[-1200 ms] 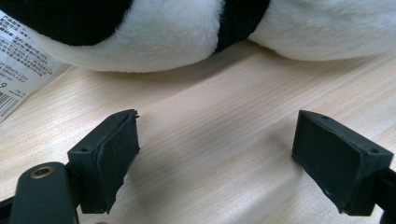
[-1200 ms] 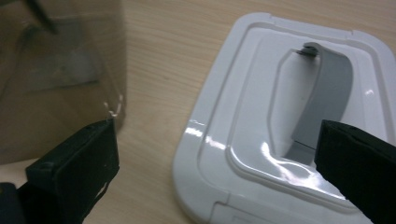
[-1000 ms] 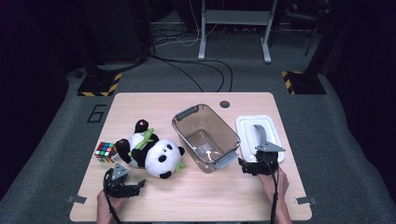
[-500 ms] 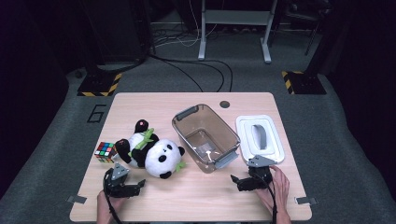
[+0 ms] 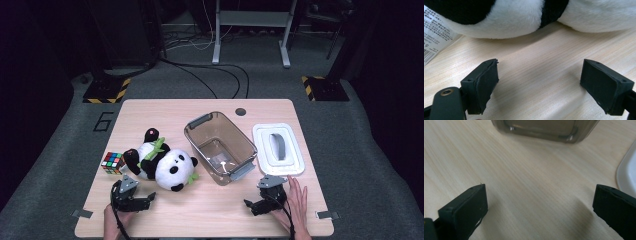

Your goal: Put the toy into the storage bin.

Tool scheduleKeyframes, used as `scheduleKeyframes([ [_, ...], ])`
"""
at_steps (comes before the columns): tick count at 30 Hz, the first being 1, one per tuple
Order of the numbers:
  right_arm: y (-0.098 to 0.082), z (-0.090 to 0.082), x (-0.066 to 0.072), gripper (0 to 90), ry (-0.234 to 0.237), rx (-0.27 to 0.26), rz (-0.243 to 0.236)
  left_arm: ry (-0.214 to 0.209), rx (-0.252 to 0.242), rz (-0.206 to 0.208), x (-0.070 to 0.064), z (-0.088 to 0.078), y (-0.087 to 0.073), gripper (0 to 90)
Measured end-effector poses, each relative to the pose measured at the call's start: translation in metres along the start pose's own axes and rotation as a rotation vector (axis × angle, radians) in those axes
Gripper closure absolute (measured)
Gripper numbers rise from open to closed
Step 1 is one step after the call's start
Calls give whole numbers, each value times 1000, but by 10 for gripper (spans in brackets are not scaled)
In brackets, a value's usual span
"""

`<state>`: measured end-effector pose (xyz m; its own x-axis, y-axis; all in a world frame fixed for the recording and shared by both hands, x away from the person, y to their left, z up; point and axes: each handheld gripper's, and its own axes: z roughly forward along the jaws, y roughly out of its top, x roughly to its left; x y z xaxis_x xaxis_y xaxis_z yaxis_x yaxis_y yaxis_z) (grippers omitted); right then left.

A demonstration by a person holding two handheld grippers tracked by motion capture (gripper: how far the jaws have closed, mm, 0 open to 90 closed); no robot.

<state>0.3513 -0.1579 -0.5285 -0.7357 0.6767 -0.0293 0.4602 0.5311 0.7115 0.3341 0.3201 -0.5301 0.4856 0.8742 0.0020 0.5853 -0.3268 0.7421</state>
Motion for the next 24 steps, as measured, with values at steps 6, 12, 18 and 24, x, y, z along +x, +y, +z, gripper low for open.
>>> scheduleKeyframes([
  [6, -2, -1, -1, 0, 29, 8, 10, 3, -3, 0, 0, 0, 0, 145],
  [12, -2, -1, 1, 0, 26, 6, 12, 1, 6, 0, 0, -1, 0, 144],
  [18, -2, -1, 1, 0, 29, 5, 11, 8, 11, -9, 0, -3, -2, 125],
  [24, -2, -1, 1, 0, 30, 5, 11, -14, -19, -37, 2, -15, 0, 104],
])
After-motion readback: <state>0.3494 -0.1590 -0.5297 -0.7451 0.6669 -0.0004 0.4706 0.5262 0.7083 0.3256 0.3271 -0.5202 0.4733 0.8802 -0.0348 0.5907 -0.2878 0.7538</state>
